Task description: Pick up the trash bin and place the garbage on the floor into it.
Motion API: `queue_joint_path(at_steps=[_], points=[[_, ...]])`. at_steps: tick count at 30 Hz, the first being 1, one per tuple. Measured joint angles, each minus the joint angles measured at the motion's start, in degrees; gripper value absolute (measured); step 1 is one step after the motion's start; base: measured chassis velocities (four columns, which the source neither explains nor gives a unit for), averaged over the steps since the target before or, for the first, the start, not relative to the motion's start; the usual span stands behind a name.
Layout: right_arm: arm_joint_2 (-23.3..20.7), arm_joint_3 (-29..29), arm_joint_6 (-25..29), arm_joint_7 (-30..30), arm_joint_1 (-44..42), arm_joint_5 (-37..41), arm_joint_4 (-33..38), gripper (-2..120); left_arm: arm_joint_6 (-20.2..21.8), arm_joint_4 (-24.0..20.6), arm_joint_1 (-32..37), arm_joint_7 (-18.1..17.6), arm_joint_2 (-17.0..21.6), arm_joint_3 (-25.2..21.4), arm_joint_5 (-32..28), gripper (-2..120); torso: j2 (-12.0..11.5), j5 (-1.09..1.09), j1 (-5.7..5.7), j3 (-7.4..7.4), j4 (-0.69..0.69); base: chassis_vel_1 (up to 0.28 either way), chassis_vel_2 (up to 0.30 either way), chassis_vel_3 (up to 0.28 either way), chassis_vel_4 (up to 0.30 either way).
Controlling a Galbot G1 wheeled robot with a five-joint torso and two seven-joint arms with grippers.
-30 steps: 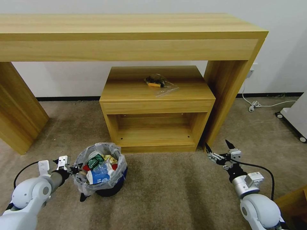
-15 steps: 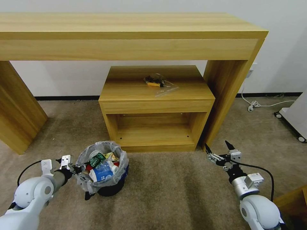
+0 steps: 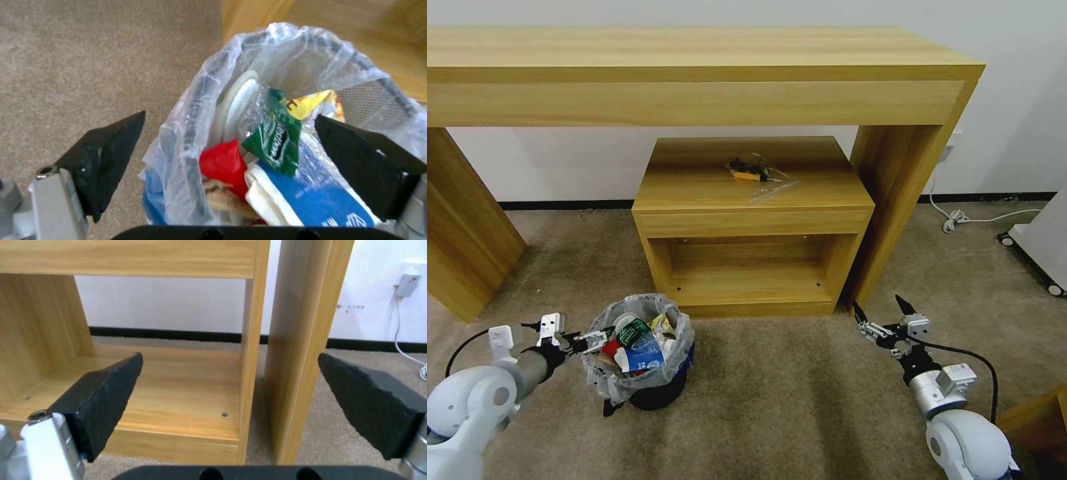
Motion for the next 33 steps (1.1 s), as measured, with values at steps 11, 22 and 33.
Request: queue_joint_path(at_steps=[11, 22, 33], points=[[-1.27, 1.8, 0.19, 0.23, -4.07, -0.82, 2.39, 100, -5.47, -6.03, 8.78, 8.16, -5.84, -8.63, 6.68, 100, 0.01, -0.01, 0.0, -0.01, 0.01, 0.0, 0.0, 0.0, 0.0], [6.09, 4.27, -0.54, 0.16, -13.21, -7.75, 12.5, 100, -31.16, -9.29, 15.38, 12.97, -15.38, -9.67, 20.45, 100, 0.01, 0.01, -0.01, -0.01, -0.01, 0.0, 0.0, 0.0, 0.0], [13.54, 2.08, 3.18, 0.42, -22.01, -15.93, 18.75, 100, -39.68, -9.67, 23.36, 14.0, -23.69, -5.75, 27.21, 100, 0.02, 0.0, -0.02, -0.01, -0.01, 0.0, 0.0, 0.0, 0.0]])
